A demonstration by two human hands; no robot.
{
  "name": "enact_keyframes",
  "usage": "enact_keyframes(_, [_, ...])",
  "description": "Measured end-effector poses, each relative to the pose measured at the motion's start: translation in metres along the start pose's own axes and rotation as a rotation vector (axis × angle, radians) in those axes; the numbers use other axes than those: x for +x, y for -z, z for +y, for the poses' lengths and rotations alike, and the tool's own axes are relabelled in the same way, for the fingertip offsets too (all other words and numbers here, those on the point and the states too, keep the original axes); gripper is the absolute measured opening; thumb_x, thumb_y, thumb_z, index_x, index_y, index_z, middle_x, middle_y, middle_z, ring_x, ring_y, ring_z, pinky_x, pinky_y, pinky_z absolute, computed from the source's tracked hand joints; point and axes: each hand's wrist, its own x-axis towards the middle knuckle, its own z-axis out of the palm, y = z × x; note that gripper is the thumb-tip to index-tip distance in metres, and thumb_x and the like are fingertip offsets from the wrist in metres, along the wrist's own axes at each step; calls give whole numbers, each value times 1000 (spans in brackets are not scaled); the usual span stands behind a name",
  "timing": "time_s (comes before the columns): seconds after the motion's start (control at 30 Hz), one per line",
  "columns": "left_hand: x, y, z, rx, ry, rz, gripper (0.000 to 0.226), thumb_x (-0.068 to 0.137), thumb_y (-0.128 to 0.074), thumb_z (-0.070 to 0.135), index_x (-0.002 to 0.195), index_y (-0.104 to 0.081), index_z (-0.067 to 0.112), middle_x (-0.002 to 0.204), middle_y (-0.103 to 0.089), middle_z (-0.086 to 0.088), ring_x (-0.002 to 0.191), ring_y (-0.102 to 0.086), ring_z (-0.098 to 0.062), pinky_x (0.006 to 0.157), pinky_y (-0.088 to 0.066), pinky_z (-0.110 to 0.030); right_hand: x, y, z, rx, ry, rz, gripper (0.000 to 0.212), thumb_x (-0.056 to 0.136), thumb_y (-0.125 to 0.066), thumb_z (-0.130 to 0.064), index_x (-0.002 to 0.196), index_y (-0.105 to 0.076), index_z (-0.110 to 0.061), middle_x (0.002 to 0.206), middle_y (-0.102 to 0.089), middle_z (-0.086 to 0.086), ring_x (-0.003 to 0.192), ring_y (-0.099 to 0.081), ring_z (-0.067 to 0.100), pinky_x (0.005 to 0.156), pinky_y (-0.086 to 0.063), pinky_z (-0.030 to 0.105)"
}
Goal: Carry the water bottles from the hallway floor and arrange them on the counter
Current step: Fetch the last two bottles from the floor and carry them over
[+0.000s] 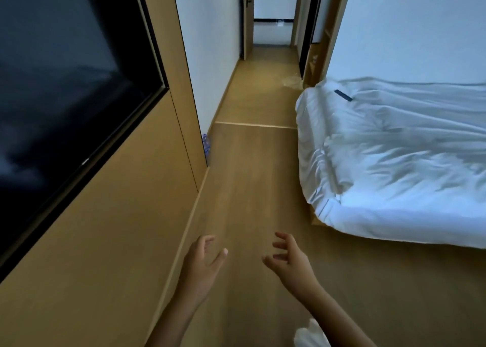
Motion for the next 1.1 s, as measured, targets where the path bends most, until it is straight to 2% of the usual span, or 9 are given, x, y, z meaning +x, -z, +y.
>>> enact_keyframes(0.3, [190,-30,43,13,-18,-98,42,91,-63,37,129,-47,30,135,-47,10,126,-44,-10,96,-39,-25,190,20,-30,-26,-39,18,64,83,-75,-38,136,-38,-34,120,-52,-10,102,-60,6,76,-52,18])
enact_keyframes(0.53, [377,-25,78,15,-16,-100,42,90,-66,29,129,-50,20,139,-49,-1,129,-46,-18,100,-41,-28,364,20,-96,-51,-44,70,64,84,-75,-32,138,-41,-27,121,-55,-4,100,-62,9,84,-56,28])
enact_keyframes(0.9, [608,-17,110,24,11,-89,41,90,-66,34,127,-50,26,136,-52,3,127,-48,-14,92,-39,-23,578,33,-169,-54,-58,-1,66,87,-73,-28,142,-37,-26,128,-53,-3,106,-61,11,84,-57,26])
enact_keyframes(1.03, [688,-36,120,-4,40,-73,42,89,-66,34,128,-50,25,134,-52,4,126,-48,-13,92,-39,-23,673,43,-185,-65,-59,-61,66,88,-72,-26,143,-36,-25,132,-52,0,109,-61,14,90,-57,33])
enact_keyframes(1.1, [735,-47,127,-11,66,-58,43,89,-66,34,128,-49,26,135,-52,4,125,-48,-11,92,-38,-22,729,48,-194,-100,-56,-71,66,88,-71,-27,143,-36,-25,132,-52,0,109,-61,14,89,-57,32])
